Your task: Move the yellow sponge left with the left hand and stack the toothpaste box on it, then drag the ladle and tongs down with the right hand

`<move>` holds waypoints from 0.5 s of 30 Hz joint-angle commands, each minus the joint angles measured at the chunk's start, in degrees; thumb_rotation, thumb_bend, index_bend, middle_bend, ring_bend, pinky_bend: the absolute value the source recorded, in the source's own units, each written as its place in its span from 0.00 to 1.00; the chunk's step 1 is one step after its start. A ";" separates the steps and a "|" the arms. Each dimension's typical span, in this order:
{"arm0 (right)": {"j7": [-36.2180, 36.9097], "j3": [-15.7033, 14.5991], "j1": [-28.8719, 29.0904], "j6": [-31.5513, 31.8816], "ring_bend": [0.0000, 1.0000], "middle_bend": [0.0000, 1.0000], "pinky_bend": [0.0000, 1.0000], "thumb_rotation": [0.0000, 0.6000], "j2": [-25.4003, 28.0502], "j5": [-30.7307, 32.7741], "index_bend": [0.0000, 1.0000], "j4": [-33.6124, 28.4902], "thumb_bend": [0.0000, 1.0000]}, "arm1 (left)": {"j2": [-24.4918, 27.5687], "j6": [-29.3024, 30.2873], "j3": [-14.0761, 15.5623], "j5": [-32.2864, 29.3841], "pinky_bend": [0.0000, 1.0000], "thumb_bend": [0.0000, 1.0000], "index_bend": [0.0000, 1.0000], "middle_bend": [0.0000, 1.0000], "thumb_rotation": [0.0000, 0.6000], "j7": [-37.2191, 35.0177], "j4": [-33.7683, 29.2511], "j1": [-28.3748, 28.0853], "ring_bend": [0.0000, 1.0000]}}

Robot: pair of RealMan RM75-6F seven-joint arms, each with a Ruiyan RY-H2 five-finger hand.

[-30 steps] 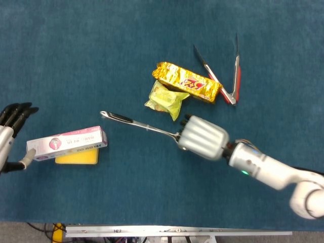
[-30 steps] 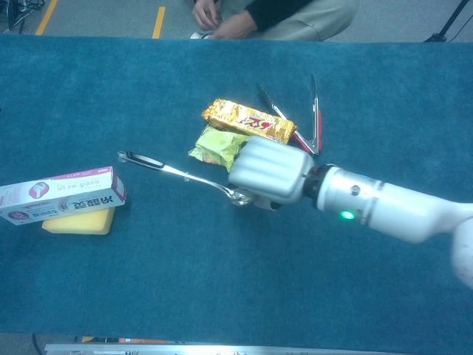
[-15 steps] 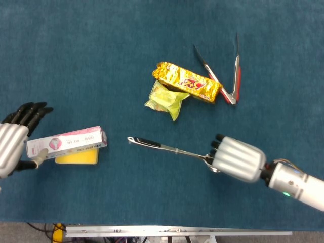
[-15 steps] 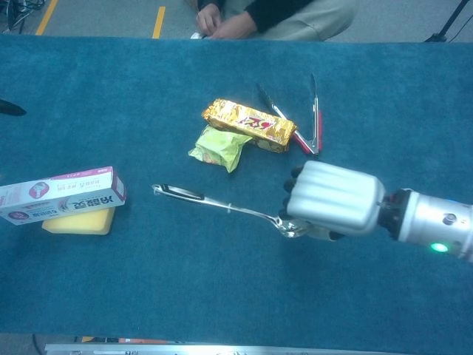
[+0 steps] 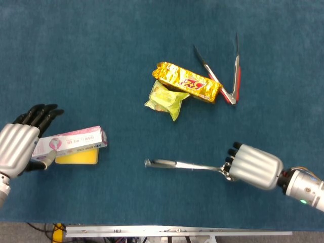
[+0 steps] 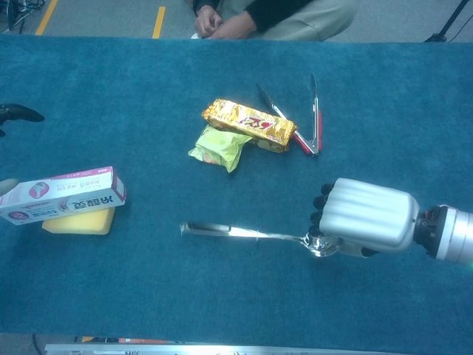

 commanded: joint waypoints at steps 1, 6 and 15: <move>-1.61 0.76 -0.22 -2.28 0.36 0.47 0.48 1.00 1.03 2.08 0.38 -1.19 0.31 | 0.04 0.18 0.04 -0.13 0.19 0.34 0.11 0.08 1.00 0.14 -0.13 0.08 0.05; -2.56 1.86 -0.46 -3.61 0.27 0.36 0.44 1.00 2.24 3.42 0.19 -2.91 0.22 | 0.20 0.39 0.19 -0.14 0.19 0.34 0.11 0.08 1.00 0.33 -0.30 0.17 0.05; 2.07 6.51 -1.24 0.74 0.25 0.34 0.44 1.00 6.21 5.37 0.16 -4.77 0.18 | 0.20 0.58 0.10 0.03 0.19 0.34 0.11 0.08 1.00 0.03 -0.19 0.03 0.05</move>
